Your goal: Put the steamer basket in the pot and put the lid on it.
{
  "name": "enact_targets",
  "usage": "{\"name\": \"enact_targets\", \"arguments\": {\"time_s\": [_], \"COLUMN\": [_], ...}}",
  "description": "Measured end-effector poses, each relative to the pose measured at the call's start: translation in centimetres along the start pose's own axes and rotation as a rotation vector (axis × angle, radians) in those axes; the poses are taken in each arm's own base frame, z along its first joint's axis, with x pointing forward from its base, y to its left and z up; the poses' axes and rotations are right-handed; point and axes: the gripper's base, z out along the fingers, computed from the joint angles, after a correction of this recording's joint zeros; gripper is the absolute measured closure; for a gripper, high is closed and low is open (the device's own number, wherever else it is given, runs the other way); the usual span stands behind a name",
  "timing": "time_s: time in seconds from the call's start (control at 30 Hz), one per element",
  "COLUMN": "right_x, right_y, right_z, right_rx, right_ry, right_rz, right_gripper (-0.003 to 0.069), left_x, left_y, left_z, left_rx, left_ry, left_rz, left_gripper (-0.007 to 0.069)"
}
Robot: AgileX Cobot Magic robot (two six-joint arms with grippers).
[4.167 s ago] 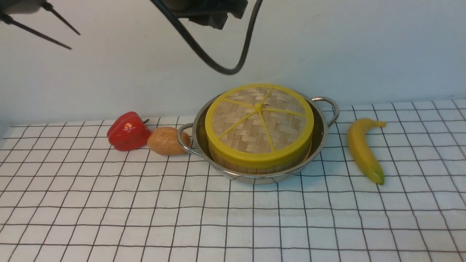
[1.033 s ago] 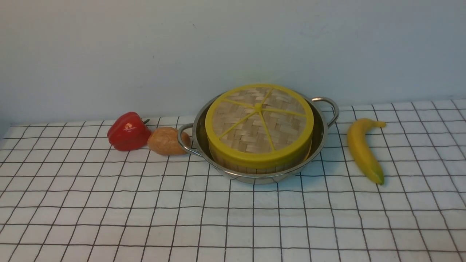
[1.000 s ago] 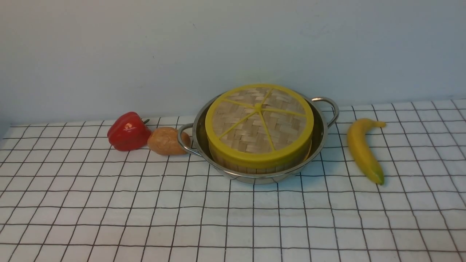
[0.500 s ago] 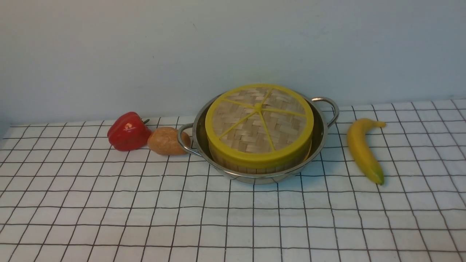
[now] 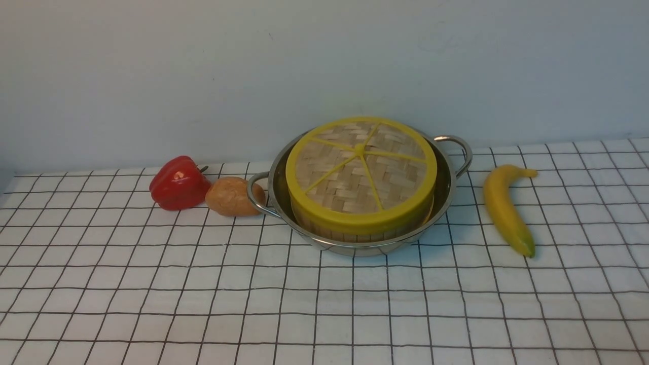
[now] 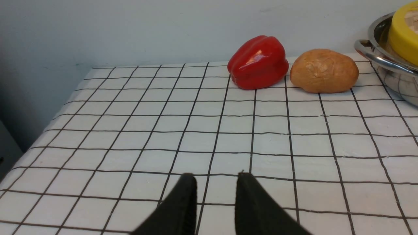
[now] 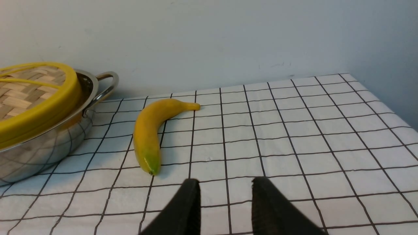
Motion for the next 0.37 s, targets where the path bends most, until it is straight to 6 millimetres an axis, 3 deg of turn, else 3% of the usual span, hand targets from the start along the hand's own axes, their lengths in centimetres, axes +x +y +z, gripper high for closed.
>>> {"name": "enact_targets", "arguments": {"time_s": [0.37], "right_x": [0.0], "right_y": [0.0], "right_z": [0.0], "right_rx": [0.0], "right_ry": [0.0], "right_rz": [0.0], "right_gripper": [0.0416], "left_x": [0.0], "left_y": [0.0], "left_z": [0.0], "left_rx": [0.0], "left_ry": [0.0], "left_rz": [0.0], "left_gripper": [0.0426]}}
